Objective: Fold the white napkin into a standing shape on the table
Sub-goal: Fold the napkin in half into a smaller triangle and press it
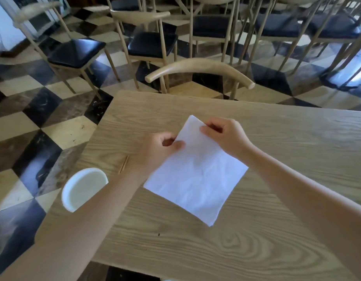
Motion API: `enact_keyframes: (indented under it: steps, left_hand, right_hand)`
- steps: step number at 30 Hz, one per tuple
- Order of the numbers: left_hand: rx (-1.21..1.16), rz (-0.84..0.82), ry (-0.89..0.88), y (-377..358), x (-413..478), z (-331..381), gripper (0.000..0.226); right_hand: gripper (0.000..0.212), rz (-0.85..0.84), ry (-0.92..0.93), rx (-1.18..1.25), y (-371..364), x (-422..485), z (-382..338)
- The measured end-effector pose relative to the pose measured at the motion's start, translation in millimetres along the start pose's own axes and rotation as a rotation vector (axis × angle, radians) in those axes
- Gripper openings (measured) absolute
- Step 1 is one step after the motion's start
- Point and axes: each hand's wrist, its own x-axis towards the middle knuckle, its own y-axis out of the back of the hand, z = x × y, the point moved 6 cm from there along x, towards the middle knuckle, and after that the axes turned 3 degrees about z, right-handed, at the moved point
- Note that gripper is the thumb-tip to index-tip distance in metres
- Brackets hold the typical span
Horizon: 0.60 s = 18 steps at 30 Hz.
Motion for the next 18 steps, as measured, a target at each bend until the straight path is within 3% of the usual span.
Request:
enact_keyframes:
  steps: [3, 7, 10, 15, 18]
  left_hand:
    - [0.047, 0.025, 0.078, -2.7, 33.1, -29.2, 0.010]
    - [0.040, 0.032, 0.122, -2.4, 71.4, -49.0, 0.021]
    - [0.021, -0.003, 0.168, -0.5, 89.0, -67.7, 0.007]
    - [0.262, -0.079, 0.345, 20.4, 75.4, -112.2, 0.036]
    - [0.290, -0.067, 0.380, 35.5, 50.6, -127.5, 0.040]
  right_hand:
    - [0.021, 0.008, -0.046, -0.064, -22.5, 26.4, 31.2]
    - [0.025, 0.039, -0.067, -0.081, -42.8, 65.0, 57.6]
    - [0.022, 0.028, -0.105, -0.118, -56.6, 86.9, 74.6]
    - [0.027, -0.181, -0.193, -0.250, -60.4, 85.5, 110.3]
    - [0.032, -0.278, -0.196, -0.350, -48.5, 61.2, 127.0]
